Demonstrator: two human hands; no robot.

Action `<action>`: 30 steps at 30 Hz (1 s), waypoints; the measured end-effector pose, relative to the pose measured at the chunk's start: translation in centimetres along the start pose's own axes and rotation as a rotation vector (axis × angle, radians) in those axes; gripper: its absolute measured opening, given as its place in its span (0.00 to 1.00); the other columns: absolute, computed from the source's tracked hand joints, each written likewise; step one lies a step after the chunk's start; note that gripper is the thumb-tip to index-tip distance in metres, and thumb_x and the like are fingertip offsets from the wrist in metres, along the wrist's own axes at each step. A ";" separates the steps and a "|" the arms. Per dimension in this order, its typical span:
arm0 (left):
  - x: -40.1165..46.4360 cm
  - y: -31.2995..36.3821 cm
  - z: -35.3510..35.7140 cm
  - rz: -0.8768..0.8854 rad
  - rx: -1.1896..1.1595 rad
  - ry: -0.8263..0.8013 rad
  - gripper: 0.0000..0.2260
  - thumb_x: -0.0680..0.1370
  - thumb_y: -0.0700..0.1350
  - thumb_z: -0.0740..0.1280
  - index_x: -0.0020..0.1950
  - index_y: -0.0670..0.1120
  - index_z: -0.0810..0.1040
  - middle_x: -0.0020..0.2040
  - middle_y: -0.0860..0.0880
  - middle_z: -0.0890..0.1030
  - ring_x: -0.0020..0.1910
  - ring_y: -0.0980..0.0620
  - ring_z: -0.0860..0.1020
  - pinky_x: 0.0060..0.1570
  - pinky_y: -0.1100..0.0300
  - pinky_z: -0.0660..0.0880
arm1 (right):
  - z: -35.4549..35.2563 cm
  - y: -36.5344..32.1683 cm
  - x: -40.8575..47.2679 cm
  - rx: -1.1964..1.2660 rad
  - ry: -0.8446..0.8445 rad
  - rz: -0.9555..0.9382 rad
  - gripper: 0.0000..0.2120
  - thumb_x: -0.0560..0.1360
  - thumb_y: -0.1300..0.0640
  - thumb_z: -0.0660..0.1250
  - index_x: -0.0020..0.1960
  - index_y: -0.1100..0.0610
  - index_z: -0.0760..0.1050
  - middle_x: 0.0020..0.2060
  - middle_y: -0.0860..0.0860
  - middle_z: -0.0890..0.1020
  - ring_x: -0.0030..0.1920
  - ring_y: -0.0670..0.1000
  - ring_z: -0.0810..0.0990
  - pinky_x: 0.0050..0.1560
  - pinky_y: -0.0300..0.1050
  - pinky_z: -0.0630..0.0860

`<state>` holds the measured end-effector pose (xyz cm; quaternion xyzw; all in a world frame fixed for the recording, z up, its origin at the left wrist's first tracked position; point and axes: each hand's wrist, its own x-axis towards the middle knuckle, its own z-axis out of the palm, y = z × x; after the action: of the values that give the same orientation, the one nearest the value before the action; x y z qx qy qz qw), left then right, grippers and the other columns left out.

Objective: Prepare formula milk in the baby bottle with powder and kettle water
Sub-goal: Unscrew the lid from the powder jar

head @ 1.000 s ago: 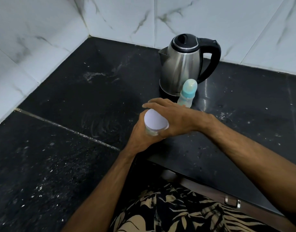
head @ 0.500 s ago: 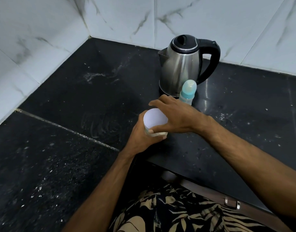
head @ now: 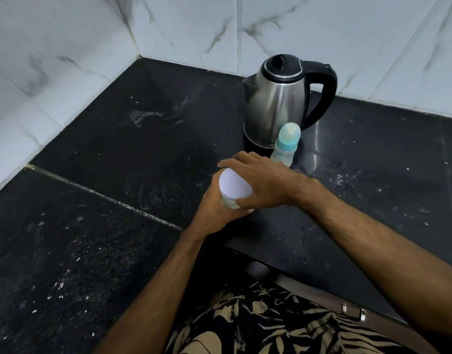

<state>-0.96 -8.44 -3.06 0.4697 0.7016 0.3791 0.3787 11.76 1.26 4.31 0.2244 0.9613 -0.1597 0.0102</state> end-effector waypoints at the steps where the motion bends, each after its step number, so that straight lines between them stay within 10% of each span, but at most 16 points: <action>1: 0.0 0.0 0.0 0.021 -0.001 -0.001 0.45 0.64 0.42 0.82 0.74 0.53 0.60 0.60 0.60 0.71 0.60 0.61 0.74 0.57 0.65 0.69 | -0.2 0.1 -0.2 0.064 -0.025 -0.027 0.42 0.70 0.44 0.74 0.77 0.46 0.56 0.70 0.48 0.67 0.66 0.50 0.68 0.62 0.47 0.72; 8: 0.0 -0.8 -0.3 -0.002 -0.013 -0.005 0.47 0.62 0.48 0.83 0.68 0.66 0.54 0.59 0.68 0.71 0.57 0.73 0.71 0.52 0.73 0.68 | 0.5 -0.1 0.3 -0.140 0.035 0.049 0.42 0.70 0.34 0.69 0.77 0.48 0.58 0.65 0.48 0.70 0.62 0.49 0.69 0.52 0.40 0.65; 12: -0.2 0.2 0.0 0.012 -0.023 0.004 0.48 0.63 0.47 0.83 0.75 0.57 0.58 0.66 0.57 0.73 0.64 0.59 0.74 0.64 0.57 0.73 | -0.2 -0.1 0.2 -0.033 0.071 -0.005 0.38 0.70 0.39 0.71 0.75 0.46 0.62 0.60 0.49 0.69 0.57 0.49 0.68 0.51 0.40 0.68; 16: -0.1 0.4 -0.3 0.088 -0.034 0.003 0.36 0.65 0.43 0.81 0.53 0.79 0.67 0.50 0.72 0.78 0.52 0.69 0.78 0.51 0.67 0.75 | -1.5 0.7 -1.3 0.260 0.245 -0.043 0.34 0.68 0.44 0.73 0.72 0.44 0.67 0.57 0.48 0.69 0.55 0.47 0.70 0.53 0.35 0.70; 23: -0.1 -0.9 -0.2 0.137 -0.088 0.035 0.37 0.62 0.44 0.82 0.65 0.59 0.67 0.61 0.60 0.78 0.61 0.60 0.77 0.62 0.59 0.74 | 2.8 3.1 -7.7 0.622 0.429 0.164 0.34 0.68 0.50 0.78 0.68 0.50 0.65 0.64 0.46 0.72 0.64 0.49 0.74 0.63 0.52 0.75; 30: 0.2 -1.6 -0.2 0.170 -0.062 0.029 0.40 0.62 0.43 0.83 0.68 0.51 0.67 0.62 0.60 0.77 0.62 0.59 0.76 0.63 0.58 0.73 | 9.8 2.6 -10.5 0.628 0.402 0.215 0.28 0.66 0.55 0.80 0.59 0.52 0.68 0.60 0.46 0.72 0.64 0.47 0.72 0.61 0.42 0.73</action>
<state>-1.75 -8.69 -4.41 0.5101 0.6526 0.4379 0.3494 21.80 -4.11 -4.79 0.3427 0.8193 -0.3973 -0.2312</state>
